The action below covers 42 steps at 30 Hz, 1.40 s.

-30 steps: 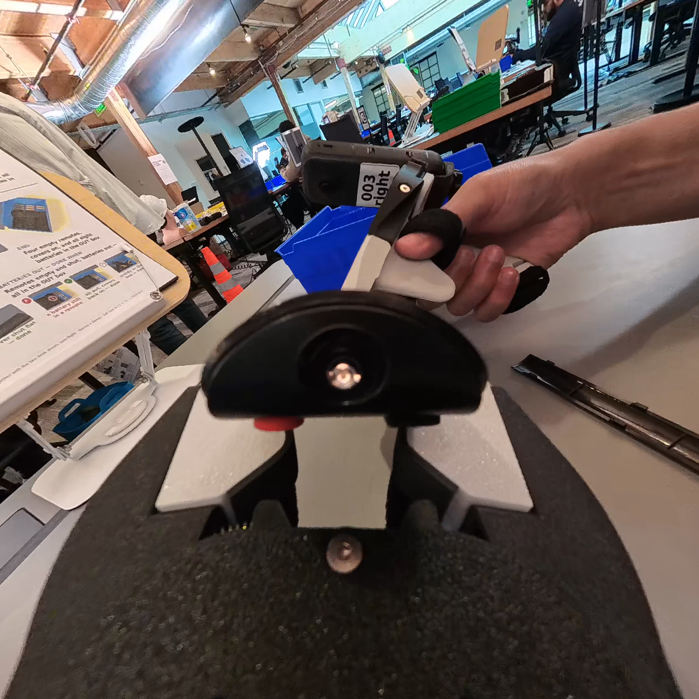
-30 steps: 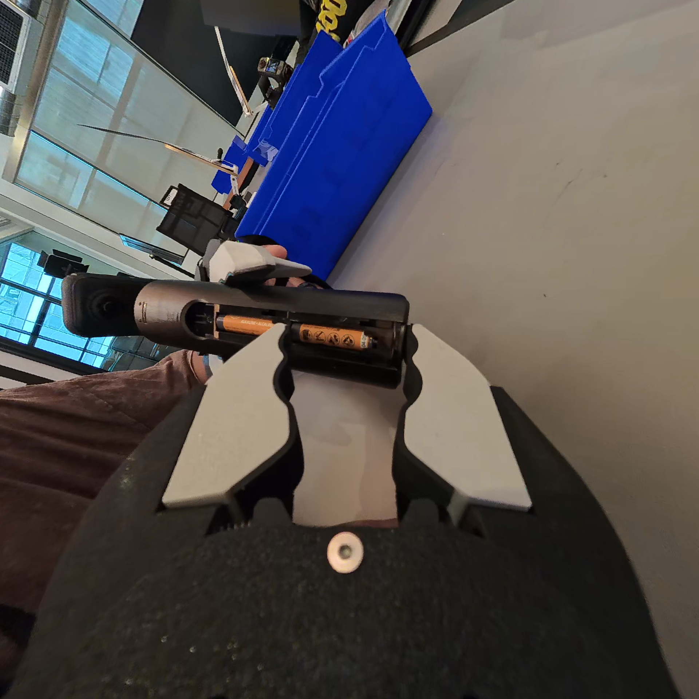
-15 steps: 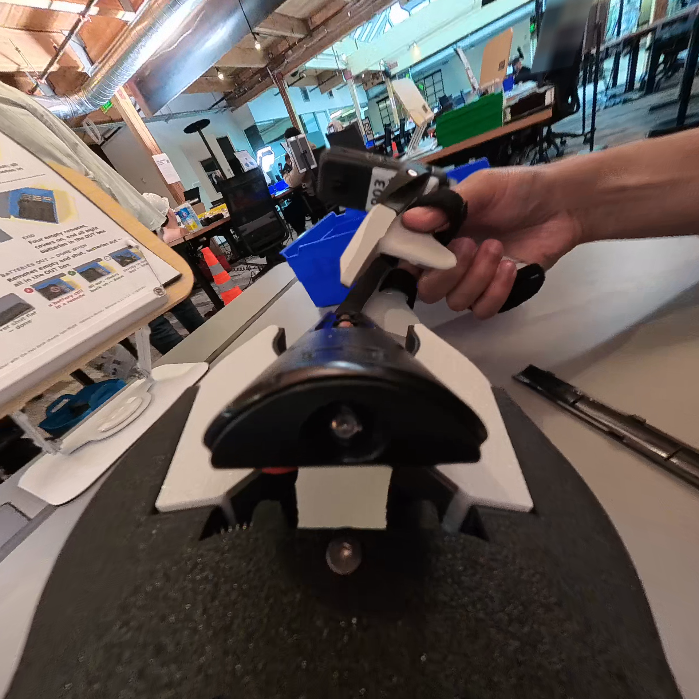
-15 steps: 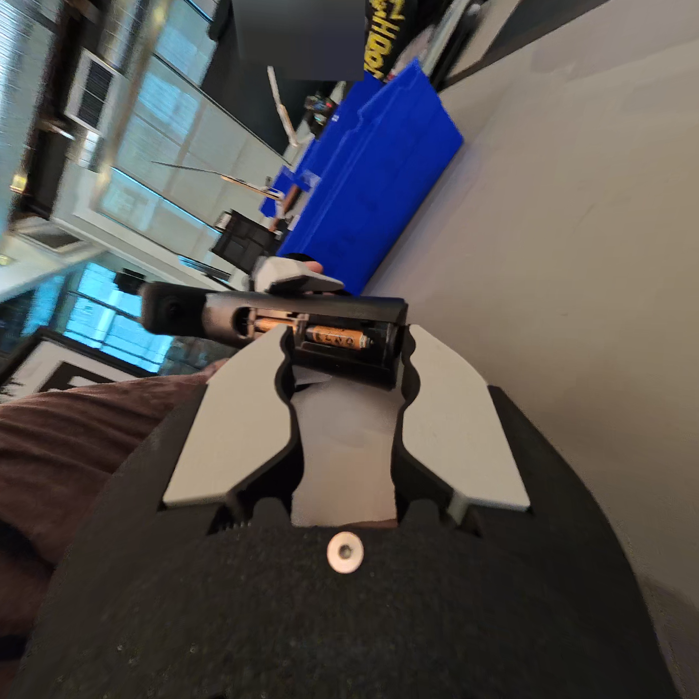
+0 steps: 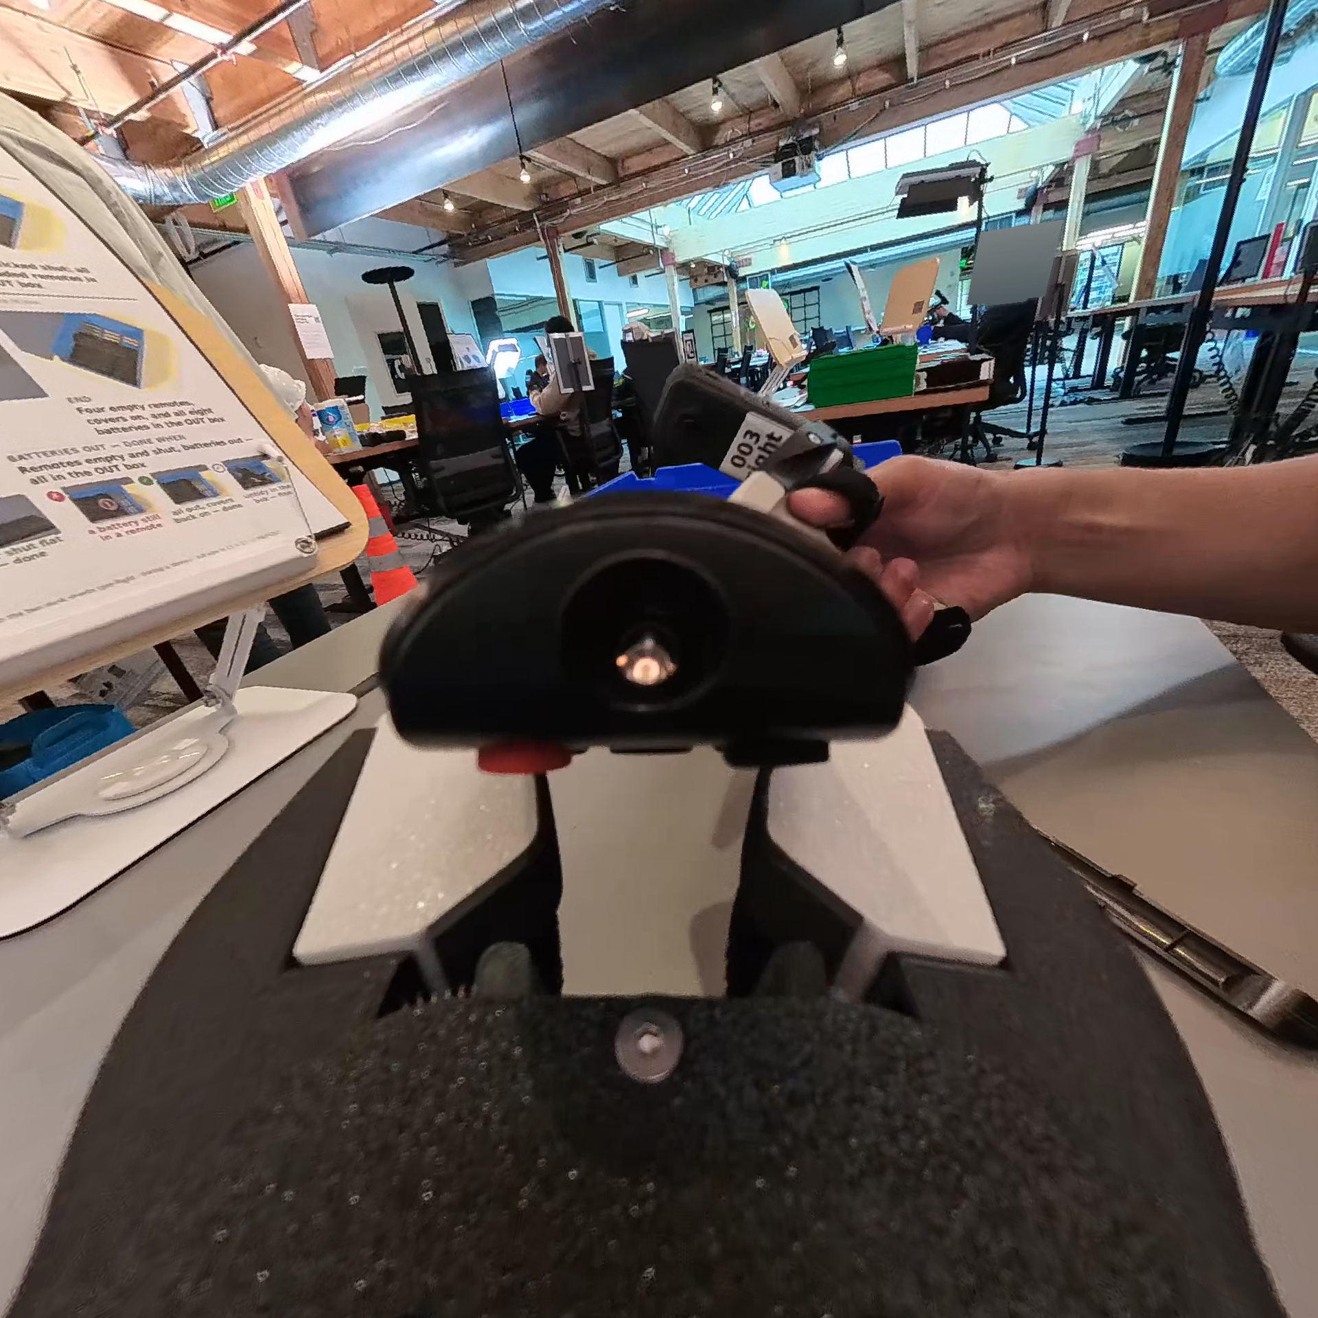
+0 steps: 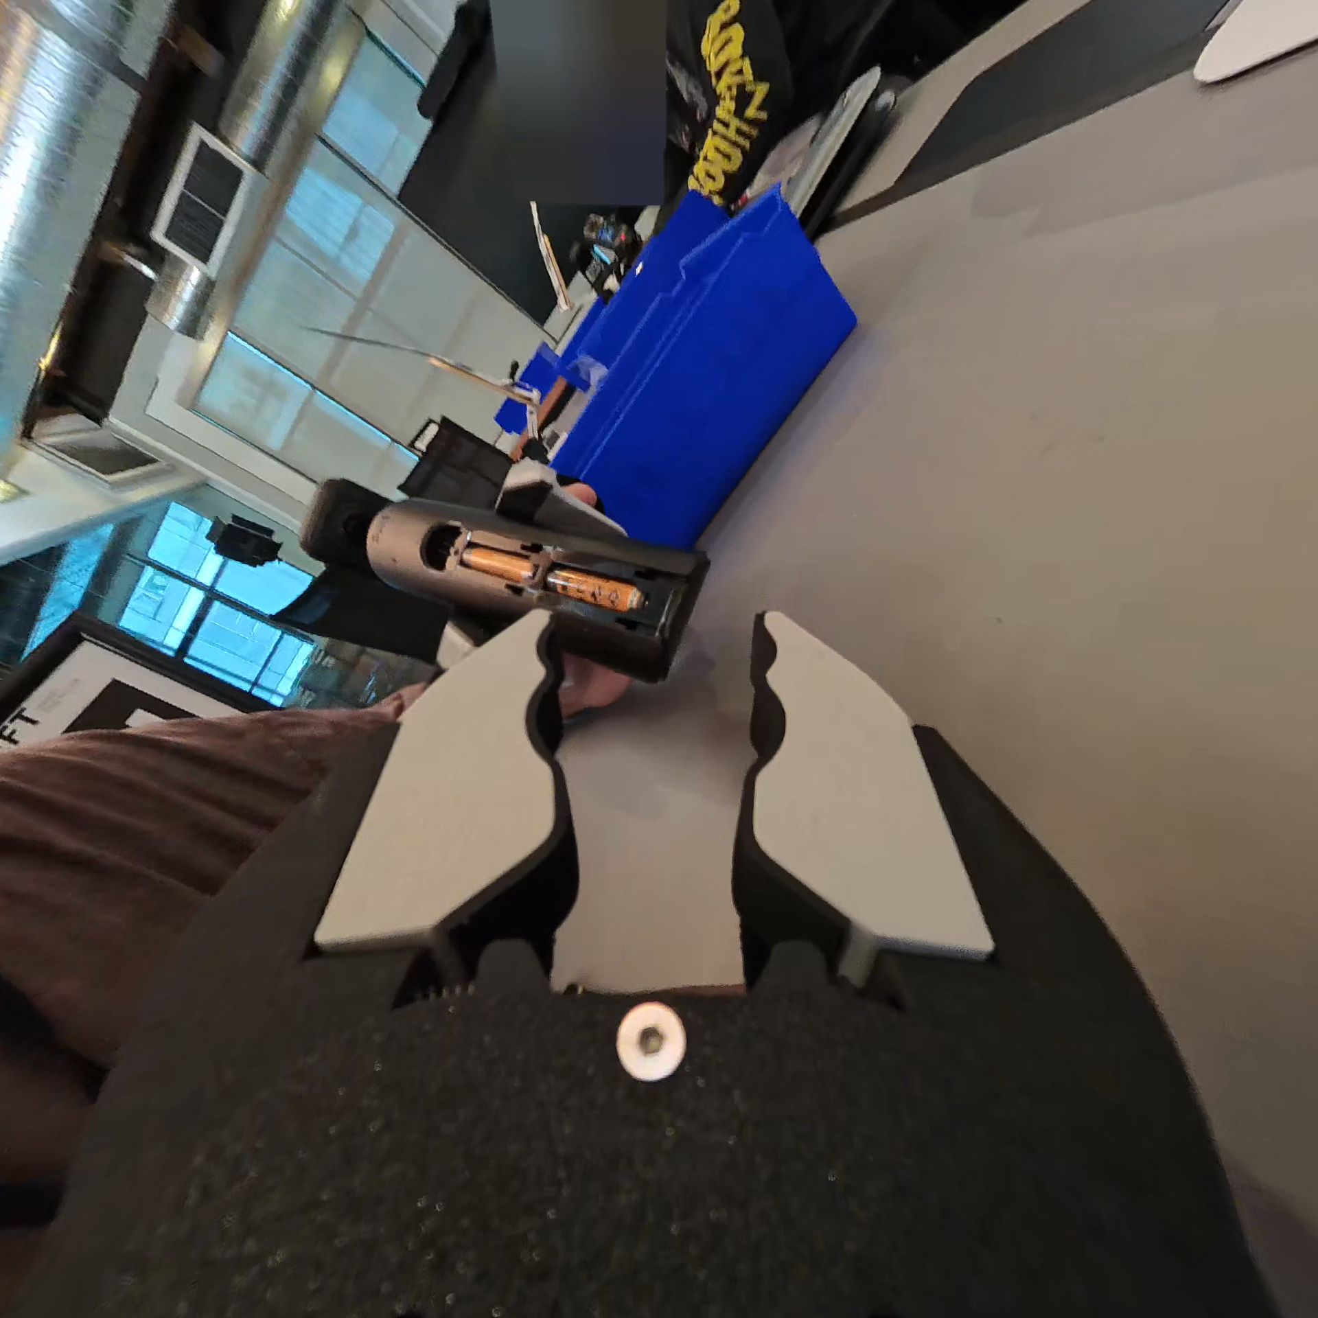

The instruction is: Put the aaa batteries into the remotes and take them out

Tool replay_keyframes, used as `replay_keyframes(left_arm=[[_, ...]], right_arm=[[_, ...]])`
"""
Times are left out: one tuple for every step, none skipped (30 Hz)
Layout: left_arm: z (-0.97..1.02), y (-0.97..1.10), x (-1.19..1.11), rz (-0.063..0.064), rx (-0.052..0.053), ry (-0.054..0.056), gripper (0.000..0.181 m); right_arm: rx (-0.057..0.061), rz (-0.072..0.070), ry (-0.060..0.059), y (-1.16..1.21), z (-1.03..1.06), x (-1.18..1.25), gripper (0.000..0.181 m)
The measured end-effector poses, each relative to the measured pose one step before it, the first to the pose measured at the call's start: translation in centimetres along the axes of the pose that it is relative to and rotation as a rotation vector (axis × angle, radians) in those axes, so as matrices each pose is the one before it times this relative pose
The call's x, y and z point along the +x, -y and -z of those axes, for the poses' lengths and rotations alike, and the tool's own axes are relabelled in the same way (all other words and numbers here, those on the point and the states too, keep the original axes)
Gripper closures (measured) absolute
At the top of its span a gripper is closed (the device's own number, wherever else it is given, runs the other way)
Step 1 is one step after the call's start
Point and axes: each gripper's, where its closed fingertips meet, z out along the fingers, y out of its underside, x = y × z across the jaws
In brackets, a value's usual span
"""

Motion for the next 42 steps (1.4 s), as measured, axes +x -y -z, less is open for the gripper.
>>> replay_keyframes(left_arm=[[-0.03,-0.007,0.058,0.0001,0.0001,-0.0018,0.122],[-0.005,0.015,0.038,-0.0016,0.0011,0.0011,0.122],[-0.018,-0.004,0.097,-0.0002,-0.0005,-0.0053,0.122],[-0.004,0.03,0.039,-0.001,0.001,-0.0005,0.122],[-0.001,0.032,0.013,-0.0042,0.0016,0.0012,0.122],[-0.001,-0.001,0.069,-0.0038,-0.0006,-0.004,0.122],[-0.001,-0.009,0.02,-0.0026,-0.0005,0.0005,0.122],[0.004,0.059,0.014,0.0004,0.0033,0.0006,0.12],[0.0,0.061,0.1,0.0032,0.0038,-0.0068,0.12],[0.0,0.05,0.093,0.0015,0.0032,-0.0037,0.12],[-0.01,0.064,0.049,-0.0019,0.0038,0.0011,0.12],[-0.017,0.051,0.142,-0.0007,0.0029,-0.0058,0.12],[-0.043,0.012,0.133,0.0003,0.0004,-0.005,0.12],[-0.045,-0.046,0.082,-0.0038,-0.002,-0.0007,0.12],[-0.053,-0.07,0.158,-0.006,-0.0046,-0.0064,0.12],[-0.041,-0.059,0.15,-0.0067,-0.0036,-0.0042,0.12],[-0.043,-0.047,0.099,-0.0081,-0.003,-0.0003,0.12],[-0.039,-0.067,0.107,-0.0066,-0.004,-0.0033,0.12],[-0.036,-0.068,0.068,-0.0035,-0.0035,-0.0019,0.12],[-0.018,0.004,0.044,-0.0014,0.0014,-0.0012,0.12],[-0.011,-0.005,0.037,-0.0005,0.0004,-0.0027,0.12],[-0.005,-0.053,0.009,-0.0042,-0.0036,-0.0005,0.121],[0.006,-0.055,-0.009,-0.0069,-0.0027,0.001,0.121],[0.015,-0.011,0.044,-0.0023,0.0003,-0.0032,0.121],[-0.015,-0.015,0.065,0.0024,-0.001,-0.0039,0.121],[-0.032,-0.066,0.031,-0.0033,-0.0033,0.0001,0.121],[-0.015,0.006,0.086,-0.0058,0.0029,-0.0034,0.121],[-0.013,-0.01,0.077,-0.0008,0.0013,-0.0049,0.121],[-0.018,-0.091,0.023,-0.0007,-0.003,-0.0044,0.121],[0.002,-0.181,-0.009,-0.0022,-0.0055,-0.0049,0.12],[-0.004,-0.217,-0.044,-0.0005,-0.006,-0.0037,0.12],[-0.009,-0.27,-0.081,0.0019,-0.0069,-0.0026,0.12],[-0.035,-0.303,-0.112,0.002,-0.0097,0.0016,0.12],[-0.046,-0.187,-0.071,0.0011,-0.0059,0.0053,0.12],[-0.077,-0.121,-0.049,-0.0014,-0.0048,0.0093,0.119],[-0.08,-0.123,-0.012,0.0012,-0.0058,0.0081,0.119],[-0.062,-0.1,-0.026,0.0044,-0.0034,0.0043,0.119],[-0.044,-0.135,-0.05,0.0058,-0.0068,0.0029,0.119],[-0.004,-0.078,-0.031,0.0085,-0.0042,-0.0007,0.119],[0.026,0.07,0.019,0.0095,0.0043,-0.0029,0.118],[0.017,0.146,0.012,0.006,0.0062,-0.0011,0.118],[-0.009,0.096,0.011,0.0013,0.0027,-0.0006,0.119]], right_arm=[[-0.0251,-0.009,-0.0002,-0.423,-0.138,0.09,0.132],[-0.0213,-0.0117,0.009,-0.402,-0.174,-0.001,0.132],[-0.0116,-0.0199,0.0291,-0.3,-0.202,-0.238,0.132],[-0.0111,-0.0301,0.0383,-0.288,-0.219,-0.328,0.131],[-0.0065,-0.024,0.0323,-0.201,-0.177,-0.234,0.131],[0.0057,-0.0144,0.0213,-0.034,-0.119,-0.098,0.131],[0.0045,-0.0106,0.0083,-0.034,-0.095,0.063,0.131],[-0.0001,-0.0072,0.0023,-0.077,-0.07,0.141,0.132],[0.0014,-0.0086,0.0028,-0.065,-0.079,0.119,0.132],[0.0037,-0.012,0.0005,-0.038,-0.076,0.159,0.132],[0.0051,-0.0155,0.0036,-0.041,-0.086,0.138,0.133],[0.0113,-0.0229,0.0181,0.063,-0.06,-0.034,0.134],[0.0132,-0.03,0.021,0.086,-0.036,-0.026,0.138],[0.0083,-0.0254,0.0223,0.032,-0.021,-0.031,0.145],[0.0122,-0.0186,0.0302,0.101,0.014,-0.184,0.15],[0.0151,-0.0183,0.0237,0.134,0.022,-0.14,0.152],[0.0032,-0.0133,0.0117,-0.005,0.001,-0.03,0.153],[-0.0038,-0.0032,0.0031,-0.079,-0.022,0.02,0.154],[-0.0032,0.0035,-0.0042,-0.066,-0.014,0.075,0.155],[-0.0051,0.0039,-0.0105,-0.092,-0.032,0.131,0.157],[-0.006,0.0078,-0.0106,-0.09,0.011,0.138,0.162],[0.0017,0.0025,-0.0003,0.031,0.035,-0.012,0.162],[0.0078,-0.0019,0.0084,0.113,0.086,-0.112,0.163],[0.0017,-0.0052,0.0102,0.052,0.088,-0.137,0.164],[-0.0104,0.0048,0.0079,-0.053,0.12,-0.116,0.164],[0.0011,0.009,-0.0005,0.059,0.097,-0.057,0.165],[-0.0048,0.0029,-0.0018,-0.035,0.054,-0.036,0.165],[-0.0089,0.0009,0.0,-0.082,0.047,-0.02,0.165],[0.0003,0.0002,-0.0027,0.011,0.066,0.008,0.165],[-0.0022,0.0047,-0.0063,-0.02,0.061,0.058,0.165],[0.0019,0.0065,-0.0073,0.05,0.069,0.054,0.166],[0.0039,0.0099,-0.0101,0.104,0.098,0.045,0.166],[0.0026,0.0156,-0.0174,0.112,0.074,0.107,0.166],[0.0038,0.0135,-0.0144,0.129,0.069,0.056,0.166],[0.0078,0.0068,-0.0085,0.169,0.065,-0.009,0.166],[0.0058,0.0099,-0.0156,0.112,0.066,0.058,0.166],[0.0059,0.0152,-0.0141,0.117,0.058,0.011,0.166],[0.0057,0.0083,-0.0093,0.122,0.05,-0.026,0.166],[0.0005,0.0071,-0.0103,0.062,0.015,0.008,0.166],[-0.007,0.0072,-0.0035,-0.036,-0.012,-0.042,0.166],[-0.0019,-0.001,0.0049,-0.021,-0.026,-0.09,0.166],[0.0061,-0.0036,0.0035,0.039,-0.028,-0.037,0.166]])
